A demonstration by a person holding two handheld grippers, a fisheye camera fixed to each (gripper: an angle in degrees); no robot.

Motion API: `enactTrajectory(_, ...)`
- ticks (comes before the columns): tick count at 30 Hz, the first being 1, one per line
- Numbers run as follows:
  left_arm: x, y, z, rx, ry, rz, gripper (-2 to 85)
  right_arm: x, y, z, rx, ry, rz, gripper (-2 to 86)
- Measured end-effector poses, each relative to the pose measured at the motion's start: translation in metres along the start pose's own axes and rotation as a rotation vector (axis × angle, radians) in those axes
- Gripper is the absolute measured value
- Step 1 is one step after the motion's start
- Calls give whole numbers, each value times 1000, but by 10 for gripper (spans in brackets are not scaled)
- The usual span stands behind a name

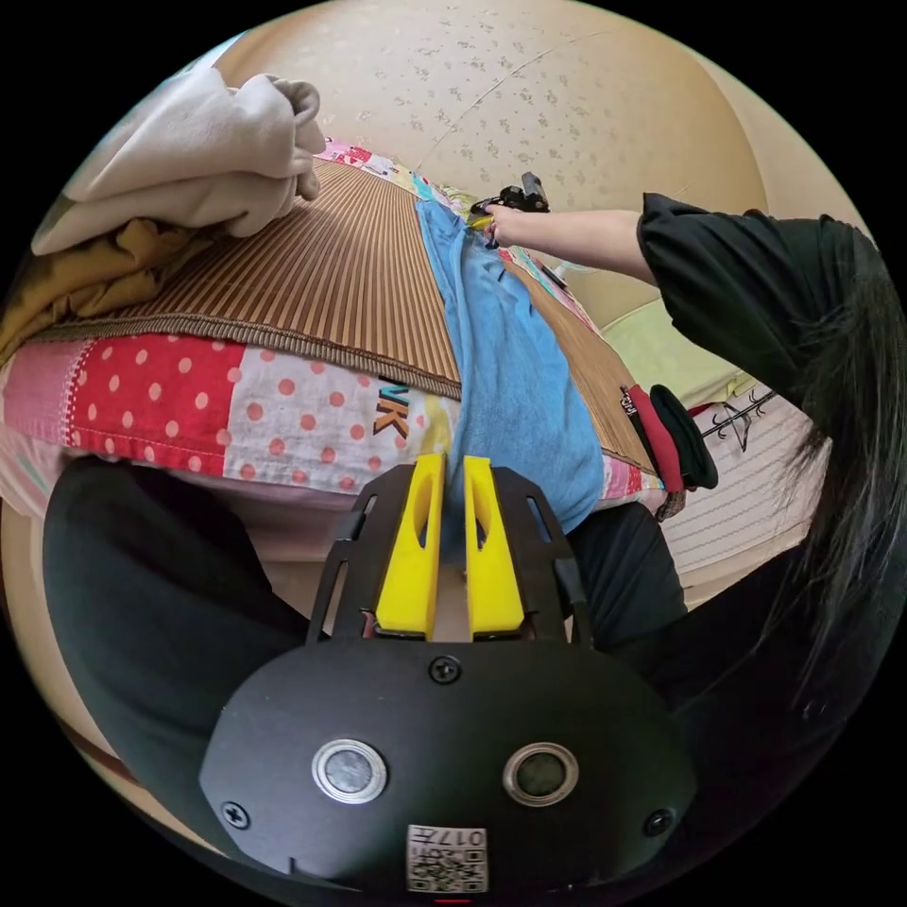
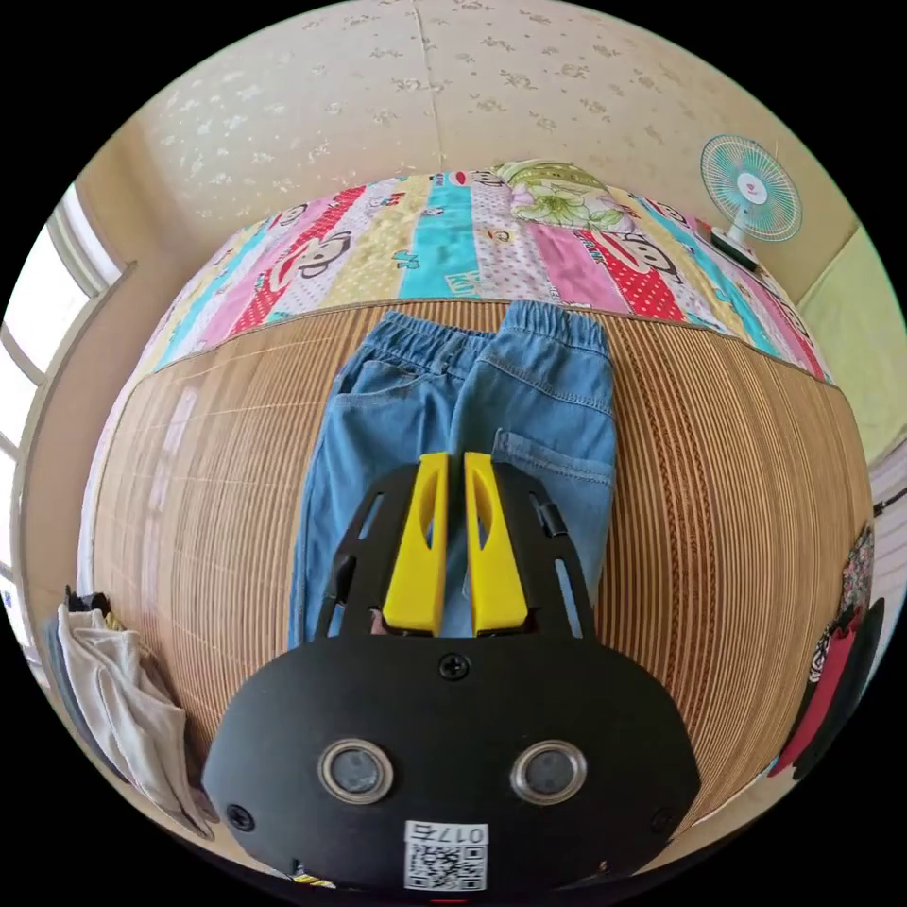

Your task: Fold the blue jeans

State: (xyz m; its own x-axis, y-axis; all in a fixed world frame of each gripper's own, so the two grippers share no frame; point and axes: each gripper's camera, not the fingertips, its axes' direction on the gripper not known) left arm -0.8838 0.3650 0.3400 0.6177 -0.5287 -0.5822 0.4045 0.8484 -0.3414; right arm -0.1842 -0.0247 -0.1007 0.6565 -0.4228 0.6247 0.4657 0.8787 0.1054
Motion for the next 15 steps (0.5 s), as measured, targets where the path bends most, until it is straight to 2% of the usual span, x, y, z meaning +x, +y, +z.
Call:
enactTrajectory(4, -6, -3, 1, 17, 34, -29, 40, -31, 11, -37, 261, 27, -11, 24)
enactTrajectory(6, -8, -6, 1, 17, 43, -37, 40, -55, 17, -54, 356, -65, -45, 21)
enactTrajectory(8, -11, -7, 0, 21, 57, -47, 39, -73, 16, -54, 358, -153, -89, 21)
enactTrajectory(12, -15, -11, -1, 45, 80, -73, 40, -98, 6, -21, 140, -264, -195, 35)
enactTrajectory(15, -16, -14, -3, 62, 88, -82, 48, -87, 23, -39, 153, -237, -187, 62)
